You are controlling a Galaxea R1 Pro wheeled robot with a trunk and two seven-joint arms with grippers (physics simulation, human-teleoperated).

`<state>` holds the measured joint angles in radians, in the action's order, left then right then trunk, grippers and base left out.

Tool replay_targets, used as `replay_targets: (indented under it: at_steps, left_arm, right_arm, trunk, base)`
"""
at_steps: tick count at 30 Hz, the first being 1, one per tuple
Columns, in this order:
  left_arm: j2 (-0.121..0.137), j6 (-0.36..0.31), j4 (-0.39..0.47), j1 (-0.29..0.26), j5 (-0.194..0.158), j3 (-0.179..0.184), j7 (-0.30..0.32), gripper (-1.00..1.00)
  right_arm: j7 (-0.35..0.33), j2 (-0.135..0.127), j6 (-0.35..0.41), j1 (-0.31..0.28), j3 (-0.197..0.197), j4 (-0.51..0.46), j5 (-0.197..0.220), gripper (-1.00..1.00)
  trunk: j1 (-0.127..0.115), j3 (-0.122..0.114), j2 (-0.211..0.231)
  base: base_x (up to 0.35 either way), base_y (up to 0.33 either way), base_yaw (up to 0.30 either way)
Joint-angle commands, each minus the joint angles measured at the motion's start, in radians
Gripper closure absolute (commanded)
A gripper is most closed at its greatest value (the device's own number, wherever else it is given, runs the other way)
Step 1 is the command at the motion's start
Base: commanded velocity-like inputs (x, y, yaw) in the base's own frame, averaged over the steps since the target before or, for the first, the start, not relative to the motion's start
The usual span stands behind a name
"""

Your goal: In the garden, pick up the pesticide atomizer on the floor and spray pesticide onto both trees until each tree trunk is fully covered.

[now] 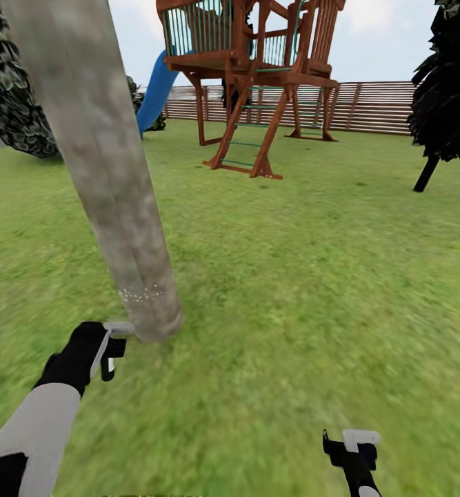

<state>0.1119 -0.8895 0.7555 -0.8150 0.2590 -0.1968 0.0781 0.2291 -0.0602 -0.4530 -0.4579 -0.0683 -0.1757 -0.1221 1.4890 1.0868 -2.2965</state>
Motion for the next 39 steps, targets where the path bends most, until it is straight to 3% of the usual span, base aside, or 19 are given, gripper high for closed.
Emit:
replay_targets:
  at_steps: [1,3,4,6,16,23,25,27,30,33,39]
  left_arm:
    - [-0.004,-0.002,-0.002,0.003,0.010,-0.001,0.008,1.00]
    - [-0.019,-0.001,-0.004,0.007,0.006,0.002,0.008,1.00]
    - [-0.042,0.000,-0.003,0.008,0.006,0.001,0.008,1.00]
    - [-0.053,0.001,-0.001,0.008,0.005,0.000,0.008,1.00]
    - [-0.058,0.000,0.025,0.007,0.005,0.000,0.007,1.00]
    - [-0.061,-0.003,0.071,-0.008,0.005,0.001,0.008,1.00]
    - [-0.096,-0.010,0.076,-0.025,0.008,0.004,0.007,1.00]
    - [-0.109,-0.013,0.075,-0.063,0.011,0.004,0.007,1.00]
    - [-0.090,-0.034,0.076,-0.088,0.013,-0.005,0.008,1.00]
    - [-0.015,-0.036,0.075,-0.075,0.009,-0.002,0.013,1.00]
    - [-0.013,-0.027,0.060,-0.069,0.004,0.002,0.007,1.00]
  right_arm:
    - [0.002,0.000,-0.003,-0.001,-0.007,0.001,-0.010,-1.00]
    - [0.002,0.000,-0.003,0.000,-0.007,0.001,-0.010,-1.00]
    - [0.002,0.000,-0.003,-0.001,-0.007,0.001,-0.010,-1.00]
    - [0.002,0.000,-0.003,-0.001,-0.007,0.001,-0.010,-1.00]
    - [0.002,0.000,-0.003,-0.001,-0.007,0.001,-0.010,-1.00]
    - [0.002,0.000,-0.003,-0.001,-0.007,0.001,-0.010,-1.00]
    - [0.002,0.000,-0.003,-0.001,-0.007,0.001,-0.010,-1.00]
    - [0.002,0.000,-0.003,-0.001,-0.007,0.001,-0.010,-1.00]
    - [0.004,-0.001,-0.003,-0.001,-0.007,0.001,-0.010,-1.00]
    - [0.004,-0.001,-0.003,-0.001,-0.007,0.001,-0.010,-1.00]
    - [0.004,0.000,-0.003,-0.001,-0.007,0.001,-0.010,-1.00]
  trunk:
    - [0.000,0.001,0.000]
    - [0.000,0.001,0.000]
    - [0.000,0.001,0.000]
    - [0.000,0.001,0.000]
    - [0.000,0.001,0.000]
    - [0.000,0.001,0.000]
    - [0.000,0.001,0.000]
    - [0.000,0.001,0.000]
    - [0.000,0.001,0.000]
    - [0.000,0.001,0.000]
    - [0.000,0.001,0.000]
  base:
    - [0.015,-0.025,0.277]
    - [0.091,-0.143,0.205]
    - [0.142,-0.217,0.040]
    - [0.151,-0.228,0.012]
    - [0.133,-0.241,0.071]
    - [-0.154,-0.184,0.274]
    - [-0.016,-0.012,0.086]
    - [-0.004,-0.003,0.023]
    - [-0.001,0.000,0.004]
    - [0.000,0.000,0.000]
    - [0.170,-0.194,0.000]
